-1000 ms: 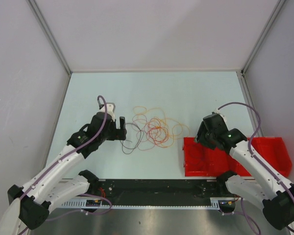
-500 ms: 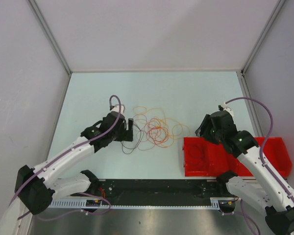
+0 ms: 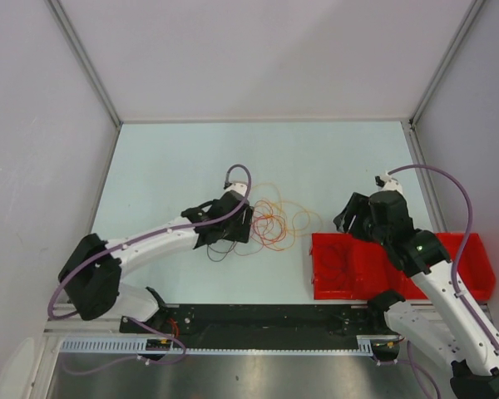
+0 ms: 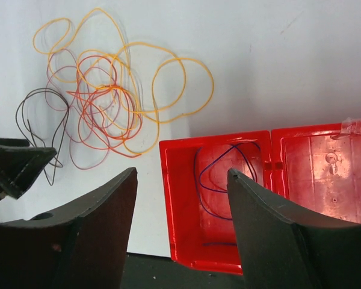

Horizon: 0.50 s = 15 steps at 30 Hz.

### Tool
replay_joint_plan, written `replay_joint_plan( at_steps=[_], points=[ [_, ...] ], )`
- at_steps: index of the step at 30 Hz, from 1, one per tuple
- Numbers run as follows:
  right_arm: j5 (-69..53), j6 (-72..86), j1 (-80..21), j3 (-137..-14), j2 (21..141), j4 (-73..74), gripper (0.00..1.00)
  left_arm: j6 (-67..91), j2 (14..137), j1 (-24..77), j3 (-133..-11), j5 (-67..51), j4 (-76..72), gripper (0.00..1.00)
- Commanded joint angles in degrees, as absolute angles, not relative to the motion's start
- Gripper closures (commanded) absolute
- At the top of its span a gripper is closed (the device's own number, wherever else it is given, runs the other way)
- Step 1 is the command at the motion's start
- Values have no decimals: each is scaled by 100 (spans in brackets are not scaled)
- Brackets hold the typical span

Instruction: Untangle the cables

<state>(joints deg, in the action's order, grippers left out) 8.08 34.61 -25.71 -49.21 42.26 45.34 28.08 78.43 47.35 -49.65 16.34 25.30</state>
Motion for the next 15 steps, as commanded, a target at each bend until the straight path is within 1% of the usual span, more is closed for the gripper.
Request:
replay_joint_plan(
  at_steps=[1, 3, 7, 8, 10, 11, 13, 15],
  points=[
    [668, 3147, -2549, -5080, 4245, 4474, 35, 2813, 8366, 4860, -5343, 1775, 2276, 31],
    [598, 3138, -2540, -5019, 4263, 4474, 36, 2812, 8673, 4878, -5475, 1837, 2311, 37],
    [519, 3111, -2531, -5001, 4263, 4438, 36, 2848, 9166, 4931, -5748, 2083, 2531, 43],
    [519, 3111, -2531, -5001, 4263, 4430, 36, 2882, 9237, 4939, -5826, 2153, 2627, 49],
    [501, 3103, -2531, -5001, 4263, 4430, 36, 2918, 9421, 4939, -5888, 2328, 2724, 53],
    [484, 3094, -2531, -5001, 4254, 4421, 36, 2970, 9474, 4939, -5915, 2390, 2812, 58],
    [457, 3094, -2531, -5001, 4263, 4430, 36, 3076, 9527, 4939, -5915, 2557, 2891, 60],
    [439, 3085, -2531, -4992, 4263, 4421, 36, 3120, 9571, 4939, -5906, 2610, 2988, 60]
  ],
)
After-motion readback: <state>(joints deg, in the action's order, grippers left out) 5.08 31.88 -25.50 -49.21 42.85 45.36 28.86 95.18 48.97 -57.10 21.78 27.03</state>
